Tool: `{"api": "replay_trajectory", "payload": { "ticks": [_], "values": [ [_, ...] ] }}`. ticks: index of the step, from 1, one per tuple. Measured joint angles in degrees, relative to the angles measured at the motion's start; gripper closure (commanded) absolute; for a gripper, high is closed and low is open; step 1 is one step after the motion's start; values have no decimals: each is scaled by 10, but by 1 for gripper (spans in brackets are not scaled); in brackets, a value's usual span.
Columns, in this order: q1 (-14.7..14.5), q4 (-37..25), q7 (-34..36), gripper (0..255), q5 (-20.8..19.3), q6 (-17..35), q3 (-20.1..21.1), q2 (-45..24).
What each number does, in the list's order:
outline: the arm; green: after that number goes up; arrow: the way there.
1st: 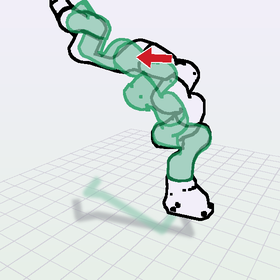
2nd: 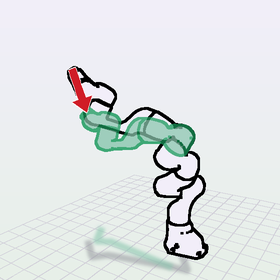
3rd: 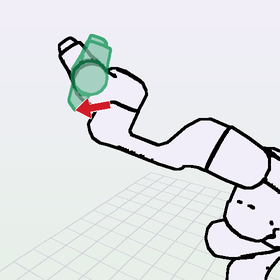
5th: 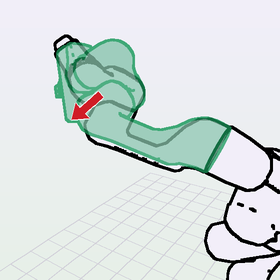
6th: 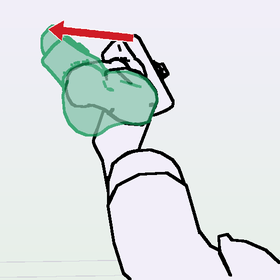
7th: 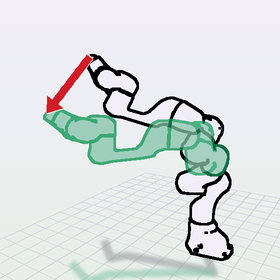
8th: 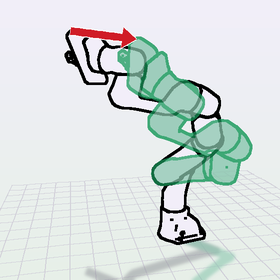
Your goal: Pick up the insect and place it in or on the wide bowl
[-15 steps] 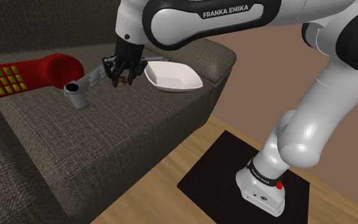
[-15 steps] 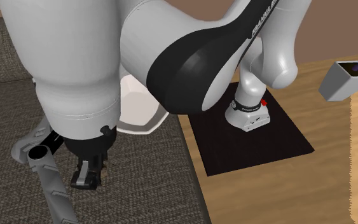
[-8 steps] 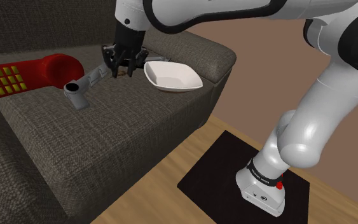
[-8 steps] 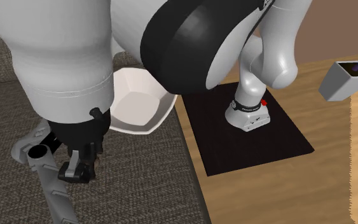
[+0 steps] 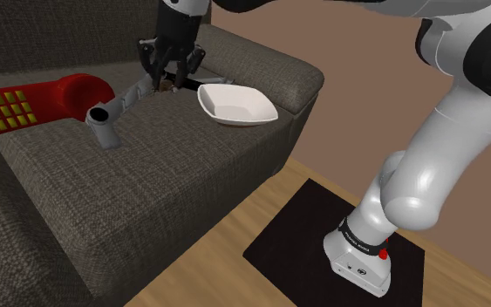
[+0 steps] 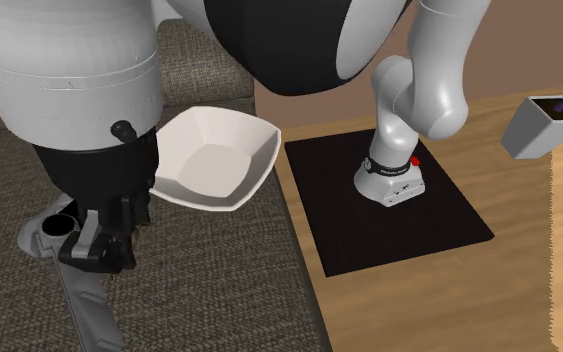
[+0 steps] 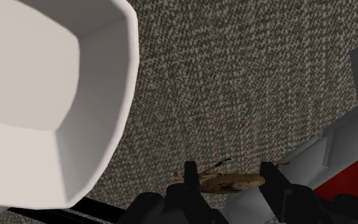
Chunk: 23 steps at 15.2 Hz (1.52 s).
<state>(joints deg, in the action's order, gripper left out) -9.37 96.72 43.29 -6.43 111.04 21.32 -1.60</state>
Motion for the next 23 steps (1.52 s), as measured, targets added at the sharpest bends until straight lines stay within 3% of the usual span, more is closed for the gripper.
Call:
{"api": "replay_trajectory", "payload": {
  "ticks": [8, 15, 23],
  "values": [
    [2, -53, -9, 255, 3, -53, -1, 2],
    [32, 95, -94, 255, 62, -32, -48, 140],
    [45, 220, -183, 255, 92, -39, -114, 275]
  ]
}}
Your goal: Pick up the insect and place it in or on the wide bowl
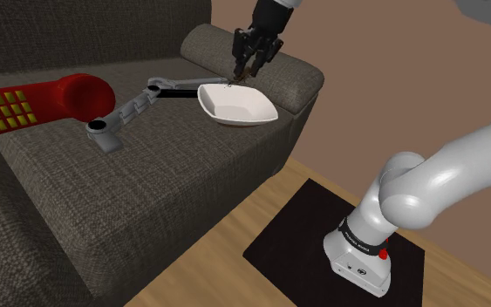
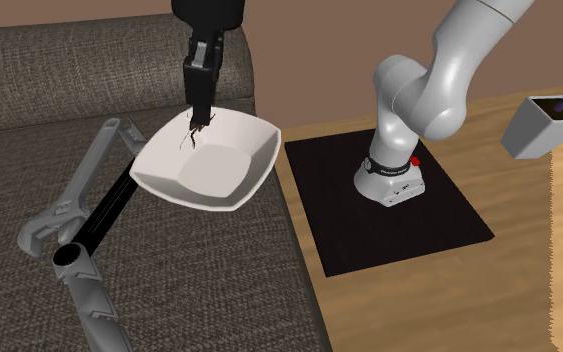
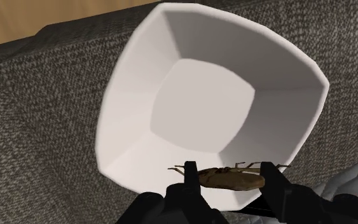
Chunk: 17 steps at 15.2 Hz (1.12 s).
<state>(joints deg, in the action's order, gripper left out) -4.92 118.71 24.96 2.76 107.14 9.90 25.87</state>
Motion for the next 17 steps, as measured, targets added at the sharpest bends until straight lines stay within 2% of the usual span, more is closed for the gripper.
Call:
{"api": "replay_trajectory", "payload": {
  "ticks": [12, 17],
  "values": [
    [-2, 105, -7, 255, 5, 85, -2, 19],
    [-3, 119, -6, 255, 5, 102, 0, 18]
  ]
}}
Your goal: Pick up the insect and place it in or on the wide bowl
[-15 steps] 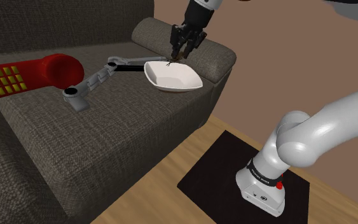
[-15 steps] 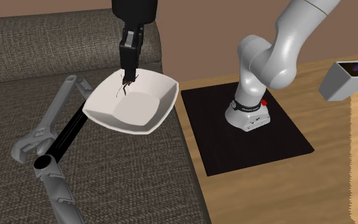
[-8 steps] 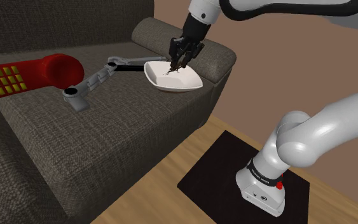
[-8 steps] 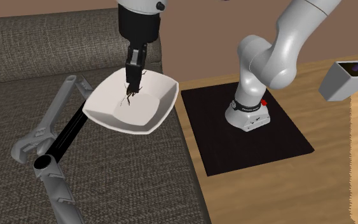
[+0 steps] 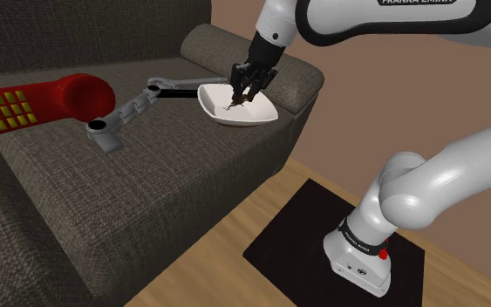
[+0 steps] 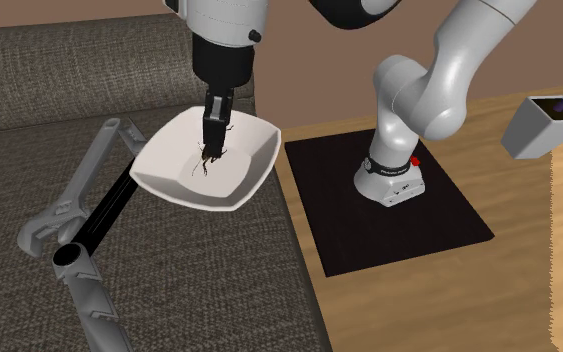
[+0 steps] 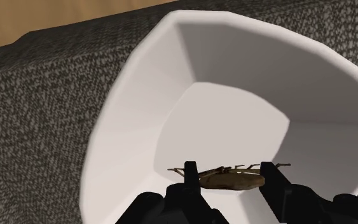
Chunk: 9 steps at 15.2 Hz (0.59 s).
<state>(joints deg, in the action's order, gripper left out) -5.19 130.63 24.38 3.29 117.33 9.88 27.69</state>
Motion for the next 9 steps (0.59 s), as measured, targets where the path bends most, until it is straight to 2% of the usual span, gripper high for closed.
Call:
{"api": "replay_trajectory", "payload": {
  "ticks": [3, 4, 9],
  "values": [
    [0, 1, 0, 255, 0, 1, 0, 0],
    [0, 1, 0, 0, 0, 1, 0, 0],
    [0, 0, 0, 0, 0, 1, 0, -1]
  ]
}}
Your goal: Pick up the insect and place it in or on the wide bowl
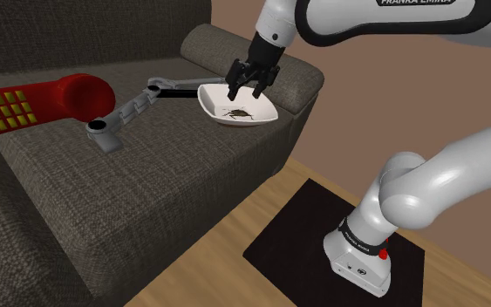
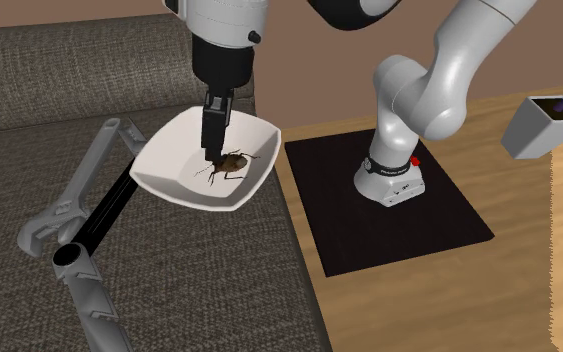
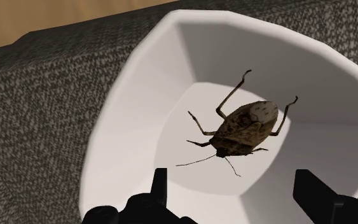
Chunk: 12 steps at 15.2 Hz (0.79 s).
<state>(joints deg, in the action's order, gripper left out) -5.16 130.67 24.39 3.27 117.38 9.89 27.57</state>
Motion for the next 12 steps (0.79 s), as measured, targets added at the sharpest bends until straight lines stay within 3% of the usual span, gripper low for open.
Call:
{"api": "replay_trajectory", "payload": {
  "ticks": [6, 12],
  "values": [
    [0, -48, -2, 0, 0, -64, -5, 18],
    [0, -56, -1, 0, 0, -74, -5, 18]
  ]
}}
